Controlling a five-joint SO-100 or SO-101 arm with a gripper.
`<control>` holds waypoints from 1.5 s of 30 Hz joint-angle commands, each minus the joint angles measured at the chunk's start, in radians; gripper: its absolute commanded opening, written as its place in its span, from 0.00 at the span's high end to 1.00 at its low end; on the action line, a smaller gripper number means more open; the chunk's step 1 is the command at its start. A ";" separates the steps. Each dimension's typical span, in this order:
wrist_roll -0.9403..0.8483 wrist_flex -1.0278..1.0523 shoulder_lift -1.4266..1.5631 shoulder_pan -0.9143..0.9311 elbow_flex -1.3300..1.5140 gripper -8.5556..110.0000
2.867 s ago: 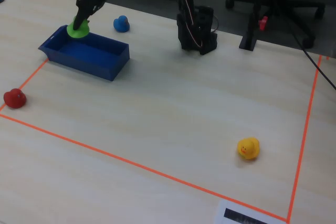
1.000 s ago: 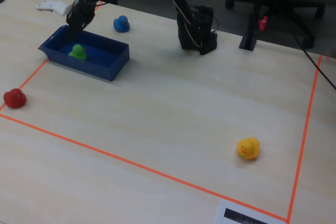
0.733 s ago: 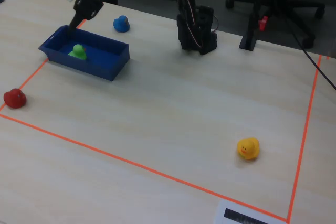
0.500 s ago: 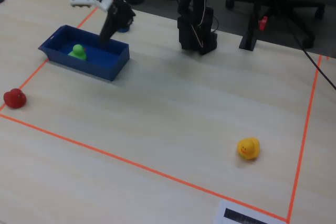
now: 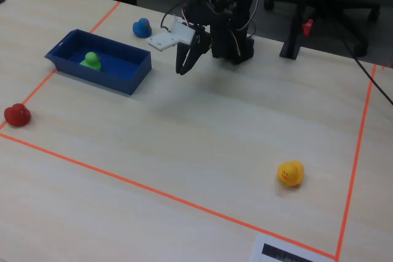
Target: Grasp green duck and put it into box.
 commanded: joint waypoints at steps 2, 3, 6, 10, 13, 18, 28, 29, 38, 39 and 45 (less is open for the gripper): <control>-0.017 0.051 0.133 -0.029 0.095 0.93; -0.021 0.063 0.156 -0.035 0.115 0.93; -0.040 0.109 0.219 -0.057 0.167 0.93; -0.055 0.209 0.275 -0.107 0.195 0.93; -0.069 0.284 0.330 -0.155 0.219 0.93; -0.100 0.336 0.425 -0.195 0.285 0.93; -0.115 0.394 0.532 -0.213 0.373 0.93; -0.115 0.397 0.537 -0.216 0.380 0.93; -0.107 0.439 0.538 -0.275 0.399 0.93; -0.107 0.453 0.538 -0.276 0.399 0.93; -0.104 0.466 0.538 -0.272 0.399 0.93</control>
